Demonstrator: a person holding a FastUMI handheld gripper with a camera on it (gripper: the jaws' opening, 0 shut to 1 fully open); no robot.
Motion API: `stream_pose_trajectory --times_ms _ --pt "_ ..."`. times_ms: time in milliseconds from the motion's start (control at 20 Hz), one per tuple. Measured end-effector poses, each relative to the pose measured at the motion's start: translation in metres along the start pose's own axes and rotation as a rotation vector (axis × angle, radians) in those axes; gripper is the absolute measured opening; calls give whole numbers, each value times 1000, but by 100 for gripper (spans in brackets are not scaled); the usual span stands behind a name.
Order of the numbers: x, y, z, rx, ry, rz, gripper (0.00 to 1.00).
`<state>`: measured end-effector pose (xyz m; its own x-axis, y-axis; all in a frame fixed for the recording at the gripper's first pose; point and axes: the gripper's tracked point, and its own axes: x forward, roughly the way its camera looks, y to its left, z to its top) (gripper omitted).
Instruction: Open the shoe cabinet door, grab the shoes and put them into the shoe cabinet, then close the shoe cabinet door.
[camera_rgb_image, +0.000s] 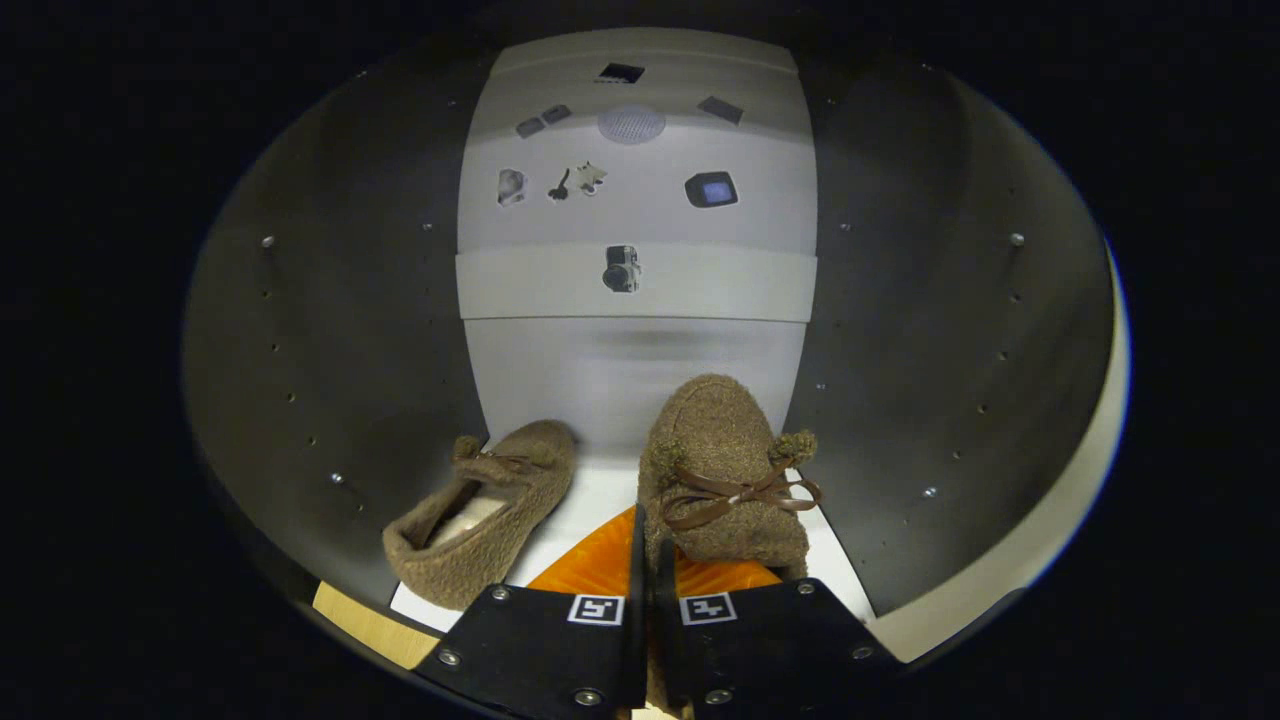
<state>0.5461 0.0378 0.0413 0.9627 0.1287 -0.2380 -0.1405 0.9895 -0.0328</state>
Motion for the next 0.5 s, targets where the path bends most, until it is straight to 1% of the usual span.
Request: stream_pose_trajectory --times_ms 250,350,500 --pt "48 2 -10 -3 62 13 6" --pt "58 1 -15 -4 82 9 6" --pt "72 0 -26 31 127 13 6"
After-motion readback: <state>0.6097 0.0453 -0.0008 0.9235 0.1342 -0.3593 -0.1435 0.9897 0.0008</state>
